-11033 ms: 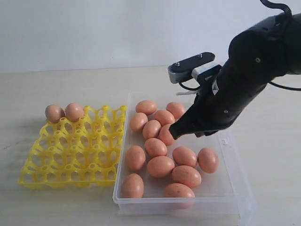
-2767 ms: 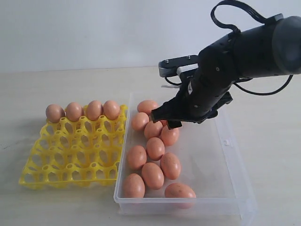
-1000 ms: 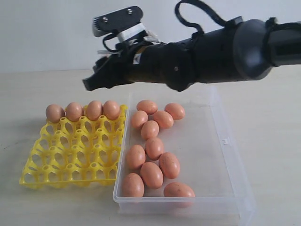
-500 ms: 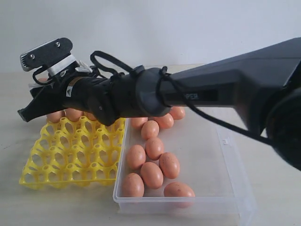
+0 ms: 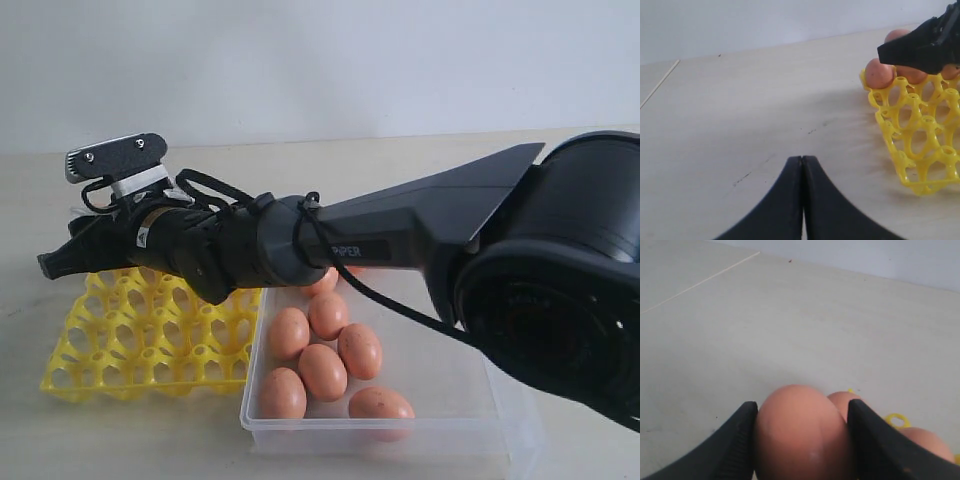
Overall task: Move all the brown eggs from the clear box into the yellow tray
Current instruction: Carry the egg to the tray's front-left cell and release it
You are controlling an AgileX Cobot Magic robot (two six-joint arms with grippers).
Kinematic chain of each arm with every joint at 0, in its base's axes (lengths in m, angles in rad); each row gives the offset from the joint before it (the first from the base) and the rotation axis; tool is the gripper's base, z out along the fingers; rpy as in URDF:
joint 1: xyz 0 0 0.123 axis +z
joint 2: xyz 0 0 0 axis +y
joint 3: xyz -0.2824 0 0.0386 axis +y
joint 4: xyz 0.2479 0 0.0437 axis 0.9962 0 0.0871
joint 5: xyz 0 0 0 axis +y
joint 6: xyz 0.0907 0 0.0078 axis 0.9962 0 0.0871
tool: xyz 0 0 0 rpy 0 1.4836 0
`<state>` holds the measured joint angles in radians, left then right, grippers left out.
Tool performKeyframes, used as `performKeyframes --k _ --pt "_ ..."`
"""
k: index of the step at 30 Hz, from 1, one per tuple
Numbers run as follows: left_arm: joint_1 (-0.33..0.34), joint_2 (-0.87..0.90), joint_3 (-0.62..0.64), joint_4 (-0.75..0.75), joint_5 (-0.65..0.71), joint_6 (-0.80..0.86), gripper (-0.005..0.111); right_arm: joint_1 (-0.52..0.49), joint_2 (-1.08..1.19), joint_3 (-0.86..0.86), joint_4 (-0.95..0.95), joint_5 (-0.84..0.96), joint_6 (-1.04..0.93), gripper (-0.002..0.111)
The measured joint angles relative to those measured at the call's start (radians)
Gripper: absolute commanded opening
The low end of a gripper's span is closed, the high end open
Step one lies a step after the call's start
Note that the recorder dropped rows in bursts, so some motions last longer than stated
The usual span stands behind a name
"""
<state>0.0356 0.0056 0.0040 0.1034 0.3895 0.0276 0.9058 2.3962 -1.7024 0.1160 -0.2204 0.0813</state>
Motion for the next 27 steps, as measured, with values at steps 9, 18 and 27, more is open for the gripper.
performKeyframes --k 9,18,27 --pt "0.0 0.0 0.0 0.0 0.0 0.0 0.0 0.008 0.042 -0.036 -0.01 0.009 0.019 0.001" --pt "0.0 0.0 0.0 0.0 0.0 0.0 0.0 0.012 0.057 -0.074 -0.012 0.061 0.022 0.034" --pt "0.0 0.0 0.0 0.0 0.0 0.0 0.0 0.012 0.064 -0.074 -0.014 0.098 0.014 0.061"
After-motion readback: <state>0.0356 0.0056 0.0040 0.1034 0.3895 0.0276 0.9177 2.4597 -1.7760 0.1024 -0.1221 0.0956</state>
